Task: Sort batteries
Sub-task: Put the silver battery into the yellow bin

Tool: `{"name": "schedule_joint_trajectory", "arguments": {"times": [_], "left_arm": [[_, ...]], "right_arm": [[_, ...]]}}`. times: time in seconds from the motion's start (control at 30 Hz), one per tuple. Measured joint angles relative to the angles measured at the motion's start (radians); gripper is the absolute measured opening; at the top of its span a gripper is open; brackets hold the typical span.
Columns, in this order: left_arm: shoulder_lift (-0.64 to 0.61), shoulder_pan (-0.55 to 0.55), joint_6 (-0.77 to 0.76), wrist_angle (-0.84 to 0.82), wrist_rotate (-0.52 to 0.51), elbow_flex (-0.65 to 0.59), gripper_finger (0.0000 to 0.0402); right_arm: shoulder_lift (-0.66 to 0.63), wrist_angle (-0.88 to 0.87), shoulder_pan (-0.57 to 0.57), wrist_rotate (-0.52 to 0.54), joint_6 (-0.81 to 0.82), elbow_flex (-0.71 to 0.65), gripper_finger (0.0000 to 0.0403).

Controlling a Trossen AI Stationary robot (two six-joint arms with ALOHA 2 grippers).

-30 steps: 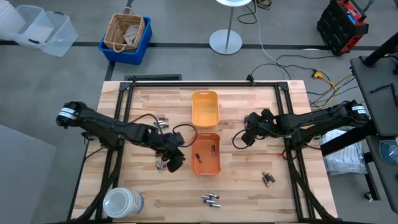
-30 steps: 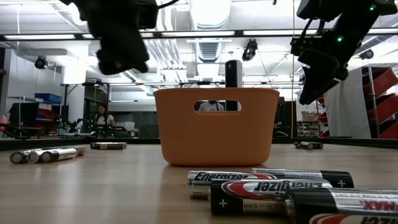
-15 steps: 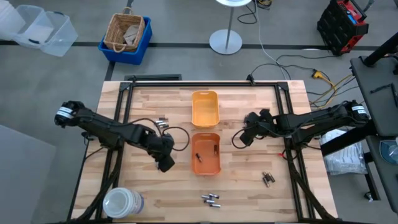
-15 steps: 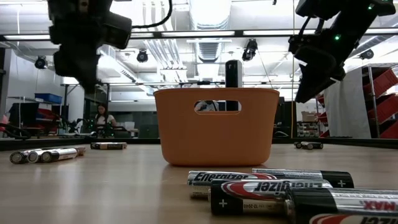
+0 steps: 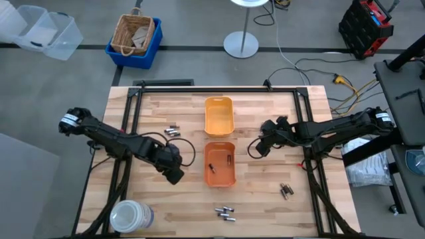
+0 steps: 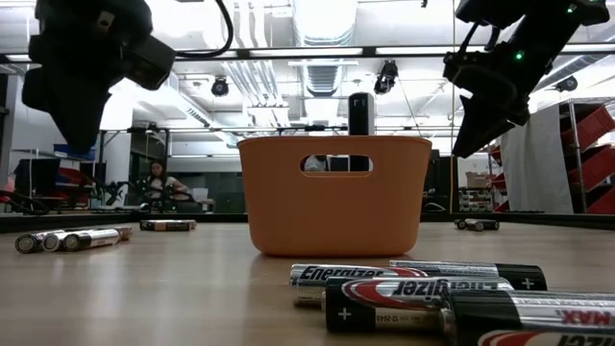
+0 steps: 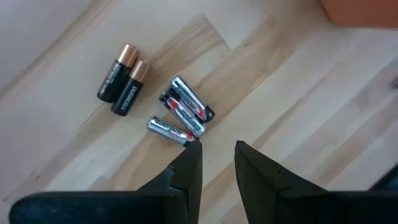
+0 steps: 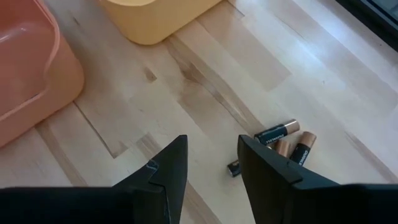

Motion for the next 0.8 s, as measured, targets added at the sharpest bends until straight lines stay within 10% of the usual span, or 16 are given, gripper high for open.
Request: {"name": "schedule_joint_trajectory", "arguments": {"times": [0.8], "left_arm": [[0.110,-0.028,-0.201,-0.118,-0.028,-0.001,0.0075]], "right_arm": [[0.000,0.000,0.000,-0.004,-0.027,0.000,0.0157]]}}
